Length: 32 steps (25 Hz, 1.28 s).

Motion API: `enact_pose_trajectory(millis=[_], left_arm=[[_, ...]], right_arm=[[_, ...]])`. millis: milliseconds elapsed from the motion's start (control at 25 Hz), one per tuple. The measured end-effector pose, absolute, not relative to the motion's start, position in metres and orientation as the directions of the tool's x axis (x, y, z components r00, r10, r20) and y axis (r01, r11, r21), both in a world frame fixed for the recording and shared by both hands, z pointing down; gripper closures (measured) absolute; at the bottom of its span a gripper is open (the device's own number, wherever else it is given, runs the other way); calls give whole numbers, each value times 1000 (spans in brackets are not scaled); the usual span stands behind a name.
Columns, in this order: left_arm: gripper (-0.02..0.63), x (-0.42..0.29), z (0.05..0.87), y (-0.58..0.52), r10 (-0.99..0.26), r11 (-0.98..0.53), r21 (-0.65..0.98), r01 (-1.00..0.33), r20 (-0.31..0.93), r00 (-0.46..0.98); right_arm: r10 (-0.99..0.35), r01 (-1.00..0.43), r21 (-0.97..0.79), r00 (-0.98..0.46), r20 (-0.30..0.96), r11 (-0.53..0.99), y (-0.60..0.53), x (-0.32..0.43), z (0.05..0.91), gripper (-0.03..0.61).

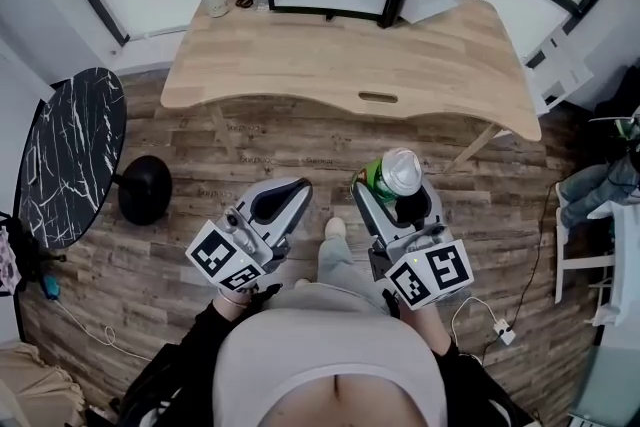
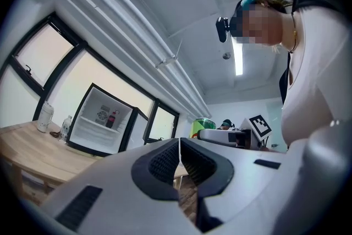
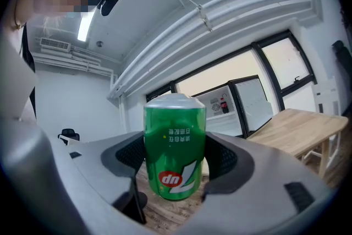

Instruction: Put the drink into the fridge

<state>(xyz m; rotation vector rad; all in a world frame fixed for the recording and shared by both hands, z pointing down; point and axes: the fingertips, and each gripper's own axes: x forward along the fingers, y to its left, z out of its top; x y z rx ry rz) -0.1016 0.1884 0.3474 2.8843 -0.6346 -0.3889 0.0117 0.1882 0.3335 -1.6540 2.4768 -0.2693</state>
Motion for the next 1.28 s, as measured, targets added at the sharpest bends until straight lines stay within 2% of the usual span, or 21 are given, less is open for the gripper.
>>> enact_pose_trajectory(millis=[680, 1280], left_arm=[[601, -31, 329, 42, -470, -880, 196, -433, -222, 854], [601, -4, 334, -18, -524, -851, 194, -489, -231, 820]], right_arm=[[-893, -863, -241, -448, -42, 444, 36, 78, 316, 235], [-852, -822, -247, -522, -35, 514, -30, 98, 327, 235]])
